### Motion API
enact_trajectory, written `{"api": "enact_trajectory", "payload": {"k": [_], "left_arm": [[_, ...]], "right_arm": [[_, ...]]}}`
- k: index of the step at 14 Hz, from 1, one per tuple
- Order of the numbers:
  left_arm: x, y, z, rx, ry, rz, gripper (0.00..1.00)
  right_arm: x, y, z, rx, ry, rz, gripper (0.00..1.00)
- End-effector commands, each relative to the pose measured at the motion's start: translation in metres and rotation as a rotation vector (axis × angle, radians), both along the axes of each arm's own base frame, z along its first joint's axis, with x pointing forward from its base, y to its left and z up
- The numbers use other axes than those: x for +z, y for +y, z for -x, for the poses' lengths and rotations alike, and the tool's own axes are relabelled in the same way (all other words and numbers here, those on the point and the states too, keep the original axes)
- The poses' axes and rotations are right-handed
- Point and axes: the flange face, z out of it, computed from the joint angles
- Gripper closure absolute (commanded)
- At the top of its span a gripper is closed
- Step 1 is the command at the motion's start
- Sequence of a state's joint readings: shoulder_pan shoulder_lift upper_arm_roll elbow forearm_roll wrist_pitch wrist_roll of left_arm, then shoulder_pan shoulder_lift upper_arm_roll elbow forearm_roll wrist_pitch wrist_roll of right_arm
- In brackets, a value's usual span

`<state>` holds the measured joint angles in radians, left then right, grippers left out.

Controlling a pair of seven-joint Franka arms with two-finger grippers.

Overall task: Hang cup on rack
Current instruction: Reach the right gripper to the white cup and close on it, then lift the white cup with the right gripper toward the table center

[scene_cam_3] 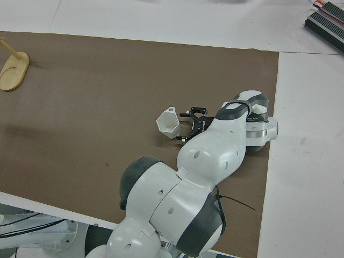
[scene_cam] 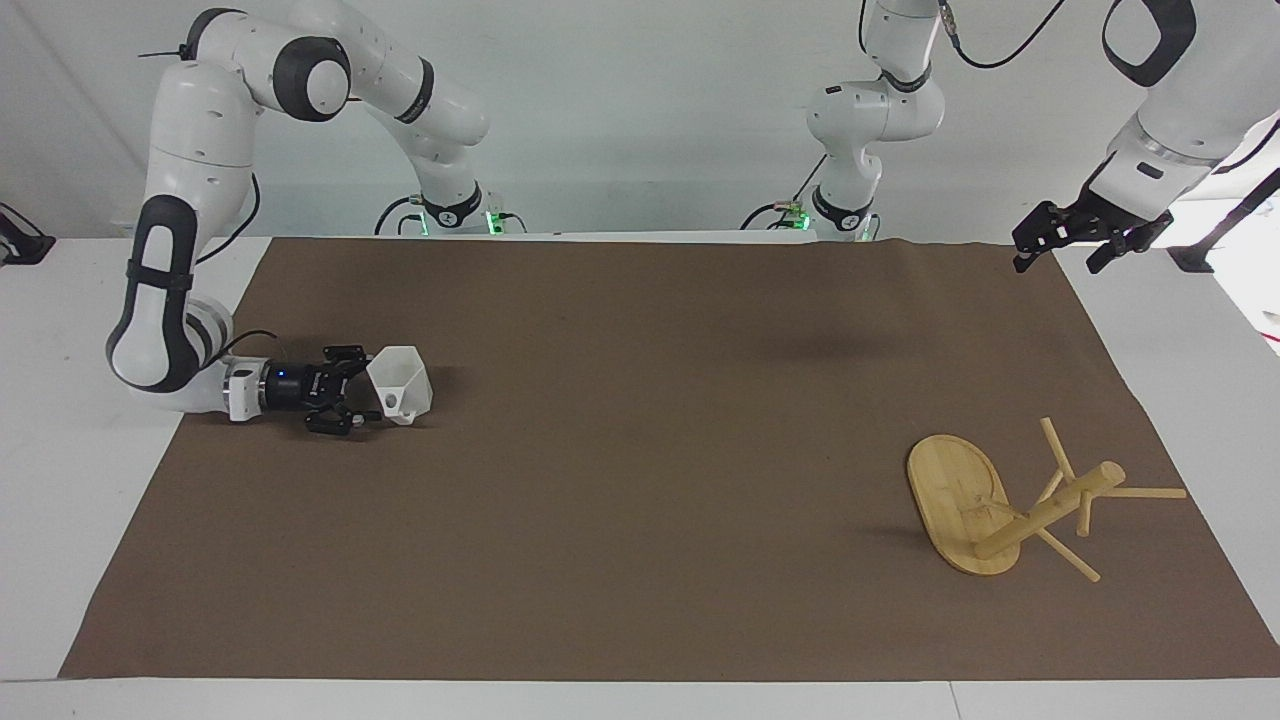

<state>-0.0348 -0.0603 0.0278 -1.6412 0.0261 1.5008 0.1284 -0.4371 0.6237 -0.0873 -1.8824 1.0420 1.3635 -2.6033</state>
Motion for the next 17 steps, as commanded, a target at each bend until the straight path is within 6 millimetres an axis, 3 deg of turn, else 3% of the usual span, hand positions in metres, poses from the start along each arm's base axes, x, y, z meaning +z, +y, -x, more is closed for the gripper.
{"api": "enact_trajectory", "payload": {"k": [1, 6, 10, 12, 13, 15, 16, 17], "left_arm": [[0.003, 0.001, 0.005, 0.008, 0.004, -0.019, 0.0], [0.002, 0.001, 0.004, 0.008, 0.005, -0.02, 0.0], [0.002, 0.001, 0.004, 0.008, 0.005, -0.02, 0.0], [0.002, 0.001, 0.004, 0.008, 0.005, -0.019, 0.0], [0.003, 0.001, 0.005, 0.008, 0.004, -0.019, 0.0], [0.002, 0.001, 0.005, 0.008, 0.005, -0.02, 0.0], [0.002, 0.001, 0.004, 0.008, 0.005, -0.02, 0.0], [0.002, 0.001, 0.004, 0.008, 0.005, -0.019, 0.0]], "right_arm": [[0.001, 0.013, 0.006, -0.016, -0.036, 0.001, 0.0], [-0.002, 0.017, 0.011, -0.008, -0.061, -0.006, 0.0], [-0.005, 0.04, 0.01, -0.005, -0.121, -0.037, 0.0], [-0.006, 0.041, 0.009, -0.006, -0.124, -0.029, 0.01], [-0.005, 0.041, 0.007, -0.006, -0.127, -0.025, 0.07], [-0.005, 0.041, 0.007, -0.006, -0.126, -0.024, 0.45], [-0.005, 0.048, 0.004, 0.006, -0.12, -0.02, 0.59], [-0.002, 0.051, 0.001, 0.008, -0.107, -0.015, 0.66]]}}
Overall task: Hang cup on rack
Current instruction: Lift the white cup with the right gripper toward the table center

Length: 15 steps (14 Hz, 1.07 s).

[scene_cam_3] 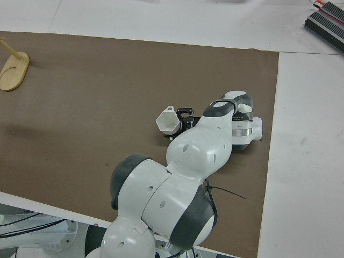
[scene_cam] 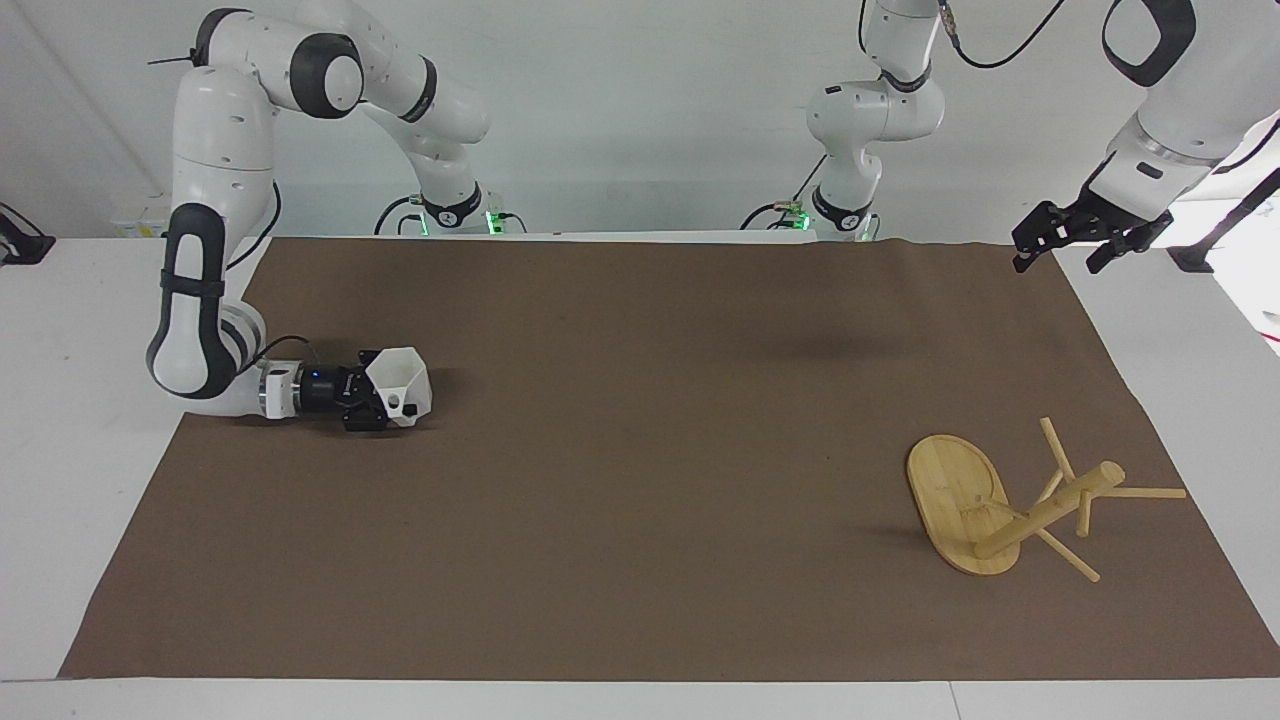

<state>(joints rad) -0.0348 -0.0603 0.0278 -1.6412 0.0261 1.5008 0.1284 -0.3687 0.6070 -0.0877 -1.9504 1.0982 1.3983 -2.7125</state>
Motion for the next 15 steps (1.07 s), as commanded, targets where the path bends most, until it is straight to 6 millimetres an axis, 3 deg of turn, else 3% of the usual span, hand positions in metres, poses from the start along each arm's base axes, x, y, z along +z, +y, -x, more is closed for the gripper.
{"api": "enact_trajectory", "payload": {"k": [1, 3, 5, 7, 9, 11, 12, 14, 15], "left_arm": [[0.002, 0.001, 0.004, 0.008, 0.005, -0.019, 0.0], [0.002, 0.001, 0.005, 0.008, 0.005, -0.02, 0.0], [0.002, 0.001, 0.004, 0.008, 0.005, -0.02, 0.0], [0.002, 0.0, 0.004, 0.005, 0.001, -0.019, 0.0], [0.001, -0.005, 0.006, -0.004, 0.013, -0.019, 0.0], [0.003, -0.009, 0.004, -0.006, -0.002, -0.013, 0.0], [0.003, -0.021, 0.005, -0.024, -0.001, -0.012, 0.0], [0.003, -0.037, 0.005, 0.004, -0.006, -0.018, 0.0], [0.002, -0.06, 0.006, 0.025, -0.027, -0.02, 0.0]], "right_arm": [[0.016, 0.02, -0.007, -0.009, -0.004, 0.02, 0.68], [0.039, 0.059, -0.026, -0.011, 0.04, 0.005, 0.68], [0.056, 0.114, -0.047, -0.047, 0.092, -0.04, 0.68], [0.086, 0.179, -0.068, -0.088, 0.083, -0.013, 0.67], [0.112, 0.26, -0.078, -0.133, 0.075, -0.002, 0.67], [0.125, 0.337, -0.076, -0.174, 0.124, -0.034, 0.67], [0.127, 0.367, -0.072, -0.187, 0.139, -0.035, 0.67], [0.133, 0.413, -0.065, -0.238, 0.124, 0.012, 0.67], [0.134, 0.437, -0.056, -0.235, 0.119, 0.035, 0.67]]}}
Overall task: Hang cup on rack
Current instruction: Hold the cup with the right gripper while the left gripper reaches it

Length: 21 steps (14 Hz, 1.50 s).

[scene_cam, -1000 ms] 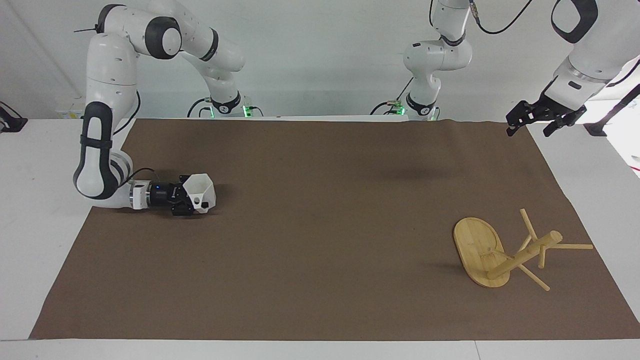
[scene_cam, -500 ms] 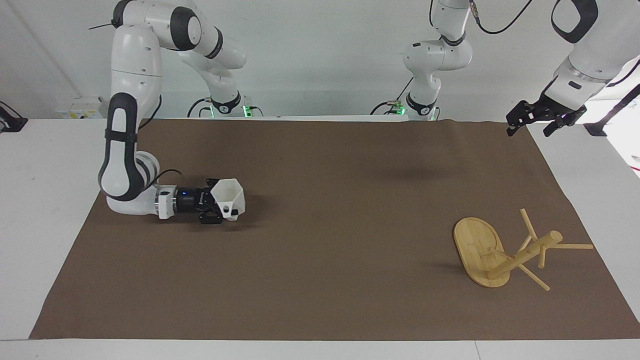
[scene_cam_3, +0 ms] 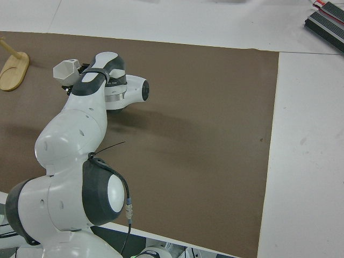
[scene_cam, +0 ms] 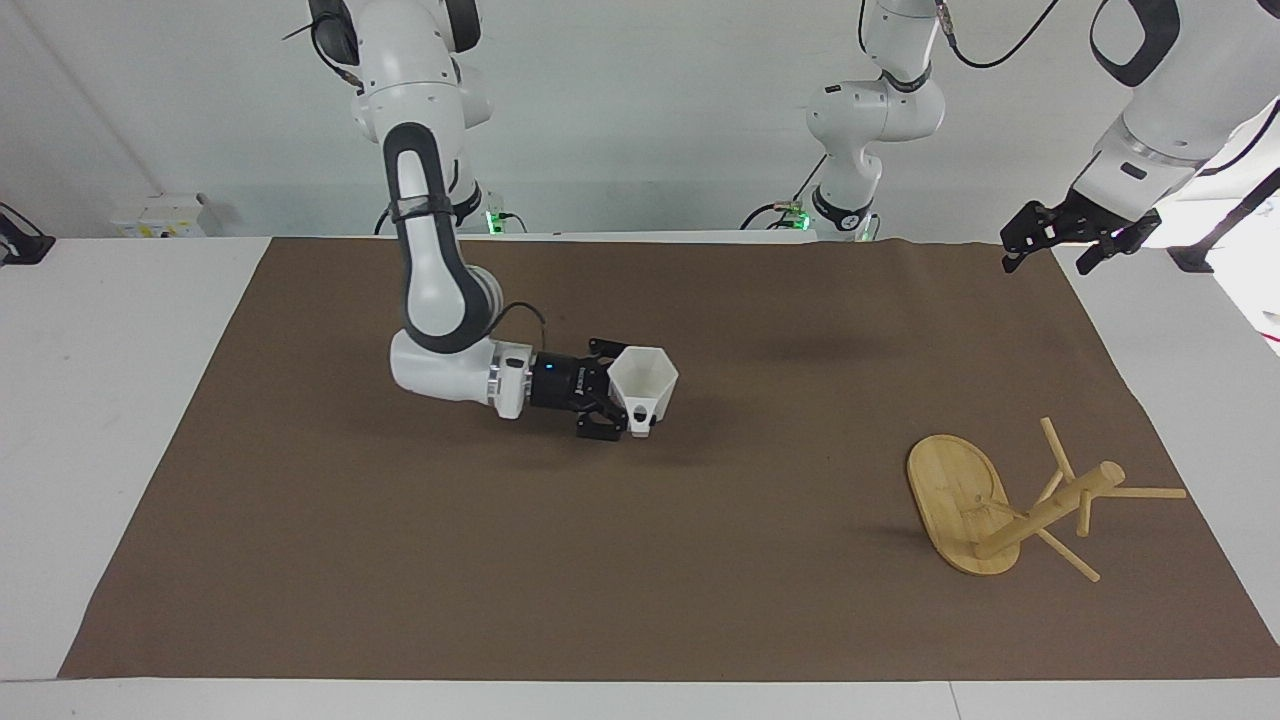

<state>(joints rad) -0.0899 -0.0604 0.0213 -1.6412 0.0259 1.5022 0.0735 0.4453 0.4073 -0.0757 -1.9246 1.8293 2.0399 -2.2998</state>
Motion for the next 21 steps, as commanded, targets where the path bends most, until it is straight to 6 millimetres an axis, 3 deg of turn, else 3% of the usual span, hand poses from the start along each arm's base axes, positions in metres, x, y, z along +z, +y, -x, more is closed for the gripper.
{"api": "enact_trajectory", "payload": {"k": [1, 4, 8, 16, 21], "left_arm": [[0.002, -0.052, 0.006, 0.075, -0.064, -0.013, 0.0], [-0.009, -0.112, 0.011, 0.206, -0.129, 0.006, 0.0], [-0.039, -0.184, 0.03, 0.328, -0.151, 0.045, 0.0], [-0.071, -0.257, 0.047, 0.41, -0.164, 0.111, 0.0], [-0.118, -0.293, 0.039, 0.414, -0.167, 0.119, 0.01]], "right_arm": [[0.006, 0.042, 0.014, -0.021, 0.023, 0.009, 0.67], [0.003, 0.078, 0.036, -0.002, 0.038, -0.005, 0.67], [0.004, 0.08, 0.037, 0.006, 0.011, -0.002, 0.67], [0.0, 0.076, 0.035, -0.012, 0.007, 0.024, 0.67], [0.001, 0.074, 0.033, -0.016, 0.004, 0.024, 0.67]]}}
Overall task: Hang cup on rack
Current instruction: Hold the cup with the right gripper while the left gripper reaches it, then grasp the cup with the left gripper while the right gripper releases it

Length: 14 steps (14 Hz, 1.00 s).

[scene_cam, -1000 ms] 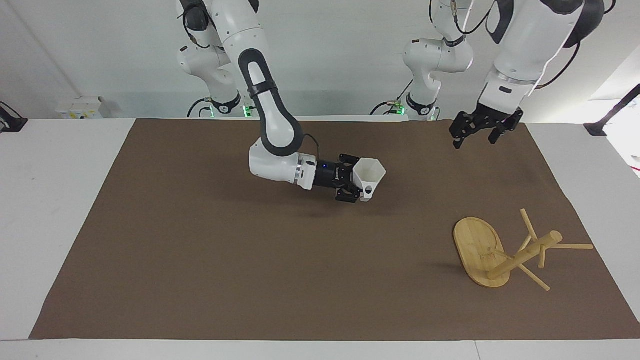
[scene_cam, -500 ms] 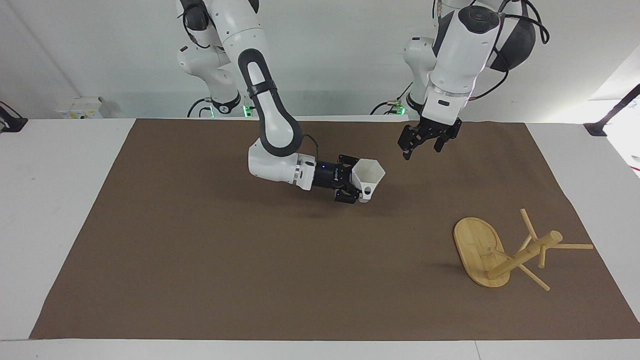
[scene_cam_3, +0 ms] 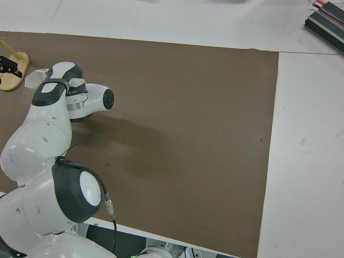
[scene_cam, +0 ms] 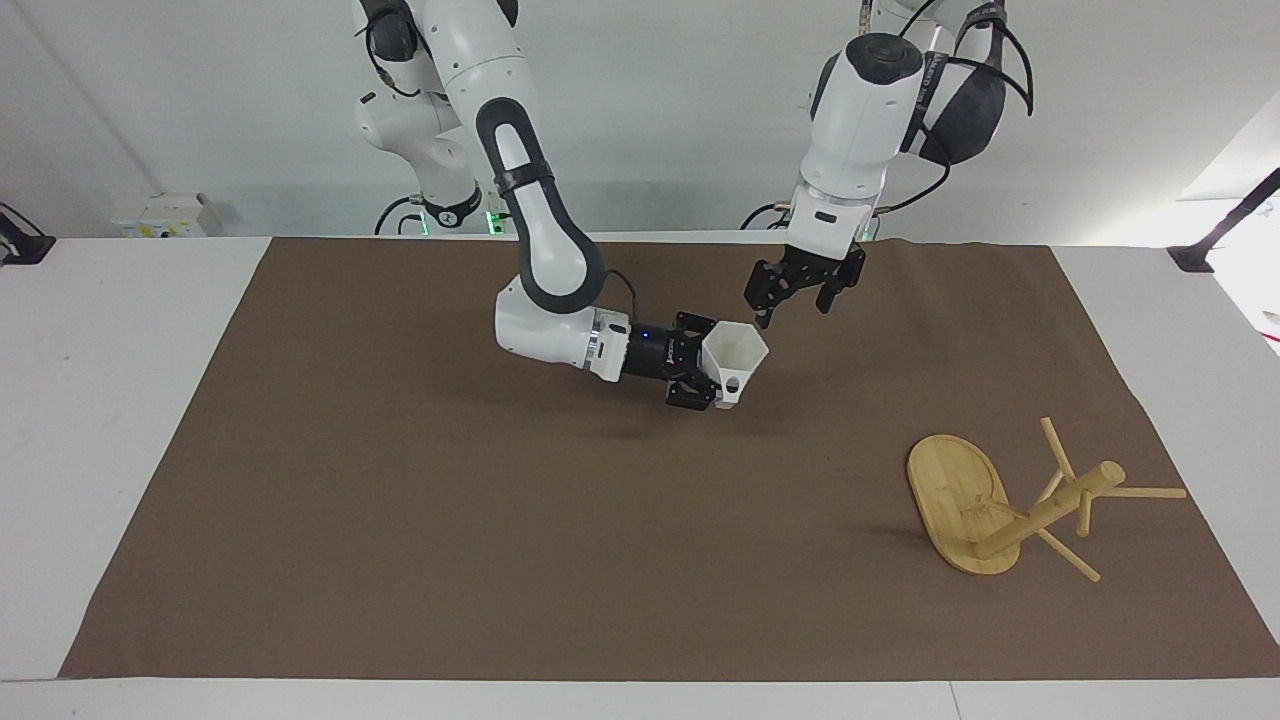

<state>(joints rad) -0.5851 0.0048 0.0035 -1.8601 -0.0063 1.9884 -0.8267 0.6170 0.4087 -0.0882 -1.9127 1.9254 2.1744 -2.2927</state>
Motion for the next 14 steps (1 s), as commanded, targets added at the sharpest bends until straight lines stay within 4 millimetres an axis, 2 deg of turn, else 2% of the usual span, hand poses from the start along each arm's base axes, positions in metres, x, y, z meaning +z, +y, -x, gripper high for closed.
{"api": "enact_trajectory", "payload": {"k": [1, 3, 4, 5, 6, 8, 9, 13, 14], "left_arm": [[-0.028, -0.012, -0.008, 0.018, 0.001, 0.011, 0.01], [-0.038, -0.019, -0.008, 0.01, 0.009, 0.006, 0.01], [-0.041, -0.019, -0.009, 0.018, 0.013, 0.004, 0.1], [-0.041, -0.02, -0.008, 0.056, 0.023, 0.004, 0.82], [-0.042, -0.026, -0.003, 0.067, 0.026, 0.006, 1.0], [-0.039, -0.03, 0.001, 0.075, 0.049, -0.001, 1.0], [-0.034, -0.03, 0.0, 0.083, 0.056, 0.002, 1.0], [-0.034, -0.032, -0.005, 0.087, 0.071, -0.01, 1.0], [-0.034, -0.03, -0.007, 0.091, 0.071, -0.01, 1.0]], "right_arm": [[0.0, -0.001, -0.002, -0.011, -0.012, -0.007, 0.67], [0.001, -0.001, -0.003, -0.013, -0.015, -0.007, 0.67], [0.0, -0.001, -0.003, -0.013, -0.014, -0.006, 0.67], [0.0, -0.002, -0.003, -0.015, -0.014, -0.006, 0.67], [0.001, -0.002, -0.004, -0.016, -0.015, -0.008, 0.67], [0.0, -0.002, -0.003, -0.015, -0.014, -0.006, 0.67], [0.001, -0.002, -0.003, -0.016, -0.013, -0.007, 0.67], [0.001, -0.002, -0.004, -0.016, -0.013, -0.008, 0.67], [0.001, -0.004, -0.004, -0.019, -0.012, -0.007, 0.56]]}}
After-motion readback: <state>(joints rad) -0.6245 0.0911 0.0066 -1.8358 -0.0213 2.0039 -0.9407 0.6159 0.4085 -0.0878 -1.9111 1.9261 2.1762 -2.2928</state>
